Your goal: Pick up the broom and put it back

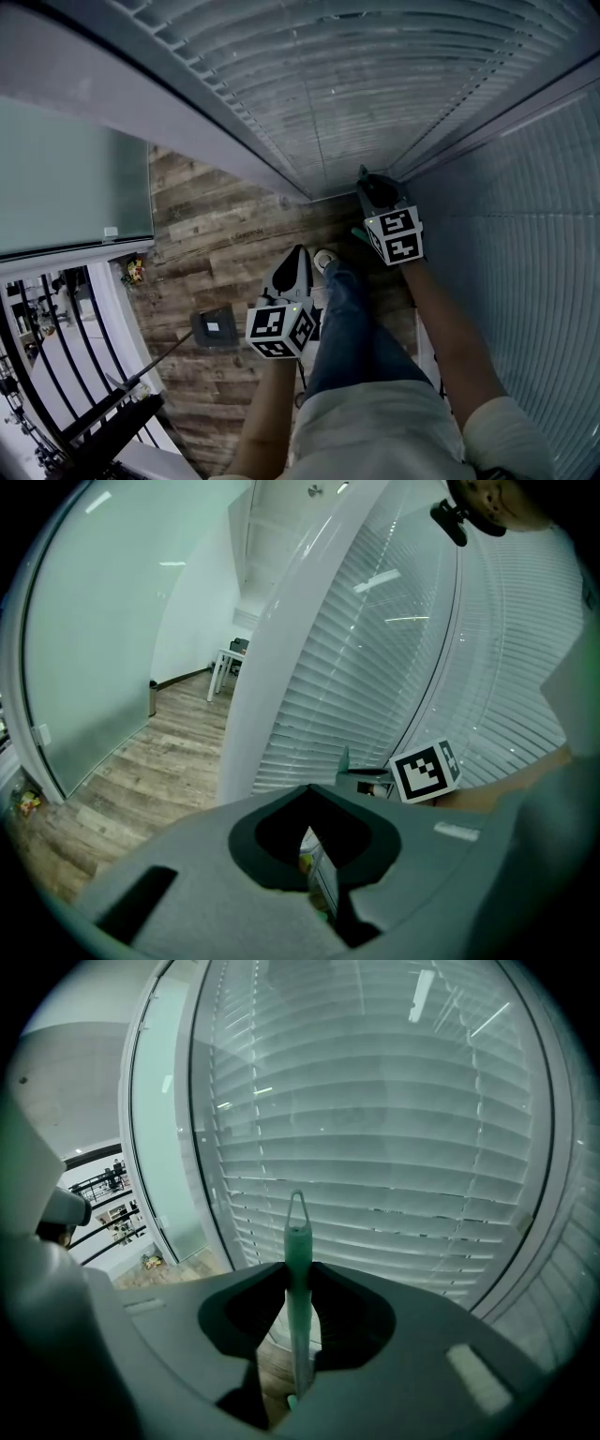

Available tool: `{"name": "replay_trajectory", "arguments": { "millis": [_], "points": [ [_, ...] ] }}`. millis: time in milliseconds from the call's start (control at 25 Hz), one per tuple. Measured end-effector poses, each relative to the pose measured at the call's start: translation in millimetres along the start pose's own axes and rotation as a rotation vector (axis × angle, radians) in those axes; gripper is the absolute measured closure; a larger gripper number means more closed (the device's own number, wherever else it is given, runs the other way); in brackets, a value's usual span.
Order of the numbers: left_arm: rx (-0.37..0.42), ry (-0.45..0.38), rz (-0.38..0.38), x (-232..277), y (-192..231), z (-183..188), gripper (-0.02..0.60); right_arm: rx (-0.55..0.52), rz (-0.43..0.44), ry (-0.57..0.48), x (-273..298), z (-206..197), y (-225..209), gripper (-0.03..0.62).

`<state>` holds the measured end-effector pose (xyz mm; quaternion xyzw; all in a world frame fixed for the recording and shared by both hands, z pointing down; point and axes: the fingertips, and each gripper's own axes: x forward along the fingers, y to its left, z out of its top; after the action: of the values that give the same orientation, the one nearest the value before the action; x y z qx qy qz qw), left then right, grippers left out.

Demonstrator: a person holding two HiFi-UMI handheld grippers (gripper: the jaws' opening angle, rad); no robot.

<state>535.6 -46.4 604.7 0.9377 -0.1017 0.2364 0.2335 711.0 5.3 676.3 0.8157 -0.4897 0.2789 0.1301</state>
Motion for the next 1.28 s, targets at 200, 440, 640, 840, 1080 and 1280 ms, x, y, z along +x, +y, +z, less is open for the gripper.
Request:
{"name": "replay_trajectory", "arguments": {
  "millis": [200, 440, 640, 840, 1080, 1280],
  "points": [
    [0.0, 0.002, -0.002, 4.7, -0.7, -5.7, 0.575, 0.006, -0.004, 0.002, 8.1, -4.7, -5.8, 0.501],
    [-0.001, 0.009, -0.001, 14.0, 1.4, -11.4, 0.575, 0.007, -0.007, 0.006, 19.0, -7.7, -12.4, 0.502],
    [0.005, 0.008, -0.004, 17.5, -1.3, -17.4, 0.575, 0.009, 0.002, 0.004, 20.6, -15.8, -12.5, 0.5],
    [0.005, 0.009, -0.005, 21.1, -1.4, -16.9, 0.575, 0.015, 0.017, 0.006, 24.0, -18.0, -10.7, 0.462],
    [0.008, 0.01, -0.009, 15.5, -5.7, -11.0, 0.575, 0.017, 0.002, 0.002, 14.7, -10.9, -11.9, 0.436],
    [0.011, 0.008, -0.014, 8.3, -13.2, -4.4, 0.575, 0.033, -0.015, -0.018, -5.0, 0.0, -11.6, 0.436]
  ]
}}
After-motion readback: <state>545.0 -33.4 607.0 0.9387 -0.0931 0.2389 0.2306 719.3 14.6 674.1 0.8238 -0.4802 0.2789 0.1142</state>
